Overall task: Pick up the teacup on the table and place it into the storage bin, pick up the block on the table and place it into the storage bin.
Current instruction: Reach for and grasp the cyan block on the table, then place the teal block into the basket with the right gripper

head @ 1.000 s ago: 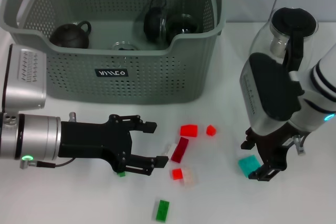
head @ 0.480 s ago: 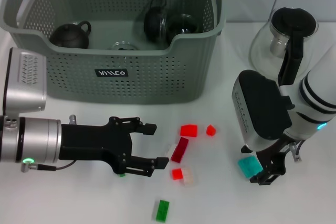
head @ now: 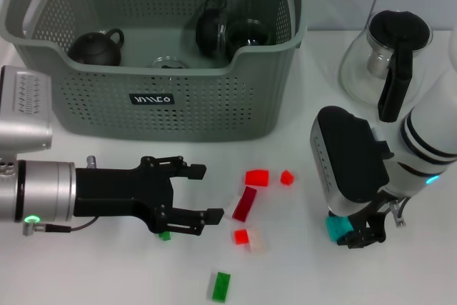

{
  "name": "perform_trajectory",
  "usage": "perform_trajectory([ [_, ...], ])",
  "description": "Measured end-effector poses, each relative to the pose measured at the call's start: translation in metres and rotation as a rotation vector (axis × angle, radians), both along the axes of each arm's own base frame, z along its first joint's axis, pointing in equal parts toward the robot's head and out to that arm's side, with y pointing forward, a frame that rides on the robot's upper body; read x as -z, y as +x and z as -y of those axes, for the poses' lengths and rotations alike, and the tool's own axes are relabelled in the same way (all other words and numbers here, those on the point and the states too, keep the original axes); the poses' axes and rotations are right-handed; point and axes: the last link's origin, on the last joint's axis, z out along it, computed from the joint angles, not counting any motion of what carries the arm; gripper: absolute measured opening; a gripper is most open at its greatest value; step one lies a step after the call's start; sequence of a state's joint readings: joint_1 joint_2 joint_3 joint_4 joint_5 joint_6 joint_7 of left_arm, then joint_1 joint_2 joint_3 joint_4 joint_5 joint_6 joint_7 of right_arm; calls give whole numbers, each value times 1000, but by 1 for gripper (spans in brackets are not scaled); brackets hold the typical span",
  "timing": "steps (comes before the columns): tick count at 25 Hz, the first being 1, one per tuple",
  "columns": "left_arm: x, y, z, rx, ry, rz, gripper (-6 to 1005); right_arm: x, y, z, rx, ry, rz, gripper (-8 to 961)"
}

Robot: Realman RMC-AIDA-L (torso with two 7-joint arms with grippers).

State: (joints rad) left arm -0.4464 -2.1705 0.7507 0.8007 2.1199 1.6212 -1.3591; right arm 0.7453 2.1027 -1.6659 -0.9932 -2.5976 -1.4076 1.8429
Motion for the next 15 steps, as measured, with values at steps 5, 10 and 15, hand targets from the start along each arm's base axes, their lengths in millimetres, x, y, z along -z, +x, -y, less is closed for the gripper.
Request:
perform_trajectory([
  [5,-2,-1,0,-5,4,4,867,-6,-4,1,-7,8,-13,457],
  [10,-3,-1,2,-4,2,11,867,-29,-20,-1,28,20,-67,437],
  [15,-5,-3,2,-11,13,16,866,-69,-65,-1,57,42,-210,436],
])
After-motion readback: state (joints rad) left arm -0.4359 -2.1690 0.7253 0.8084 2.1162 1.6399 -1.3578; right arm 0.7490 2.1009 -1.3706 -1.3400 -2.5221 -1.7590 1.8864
